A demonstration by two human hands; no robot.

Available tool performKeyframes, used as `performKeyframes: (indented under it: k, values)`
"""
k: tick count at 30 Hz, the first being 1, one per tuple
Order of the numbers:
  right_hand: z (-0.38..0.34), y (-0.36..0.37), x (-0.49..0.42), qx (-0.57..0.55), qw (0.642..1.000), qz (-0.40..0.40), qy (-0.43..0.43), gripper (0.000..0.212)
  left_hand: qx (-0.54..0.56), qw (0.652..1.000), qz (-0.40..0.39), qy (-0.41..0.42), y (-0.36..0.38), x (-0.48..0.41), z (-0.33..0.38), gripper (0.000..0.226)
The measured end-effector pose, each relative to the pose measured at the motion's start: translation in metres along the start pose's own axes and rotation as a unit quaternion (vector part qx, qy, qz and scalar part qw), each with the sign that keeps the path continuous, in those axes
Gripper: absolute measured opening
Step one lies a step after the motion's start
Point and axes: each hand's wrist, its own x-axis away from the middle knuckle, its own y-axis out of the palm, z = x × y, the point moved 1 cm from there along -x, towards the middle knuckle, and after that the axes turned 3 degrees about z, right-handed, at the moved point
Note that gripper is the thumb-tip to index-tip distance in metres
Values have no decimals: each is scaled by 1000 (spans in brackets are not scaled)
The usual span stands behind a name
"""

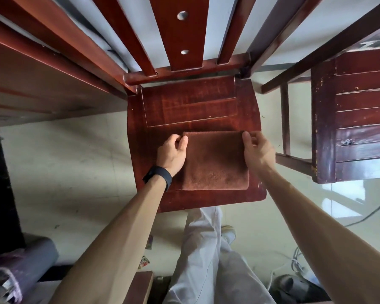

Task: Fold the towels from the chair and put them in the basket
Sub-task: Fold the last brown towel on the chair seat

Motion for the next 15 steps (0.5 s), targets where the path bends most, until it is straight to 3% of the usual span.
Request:
performKeyframes:
  k: [5, 7, 10, 13, 15]
  values:
    - [-6, 5, -7, 44, 999, 21, 8, 36, -75, 996, 39, 30, 1, -1, 3, 33]
    - [-6, 8, -1, 34, 997, 62, 5, 31, -112, 985, 92, 90, -1, 8, 4, 35]
    - [-5, 16, 27, 81, 976, 161, -124, 36, -190, 939, 174, 229, 2, 31, 0, 43]
    - [2, 38, 57, 192, 929, 122, -292, 46, -270, 902, 83, 327, 22, 48, -10, 59]
    - [13, 50, 60, 253, 912, 55, -318, 55, -306, 893, 31, 330, 31, 46, -20, 65]
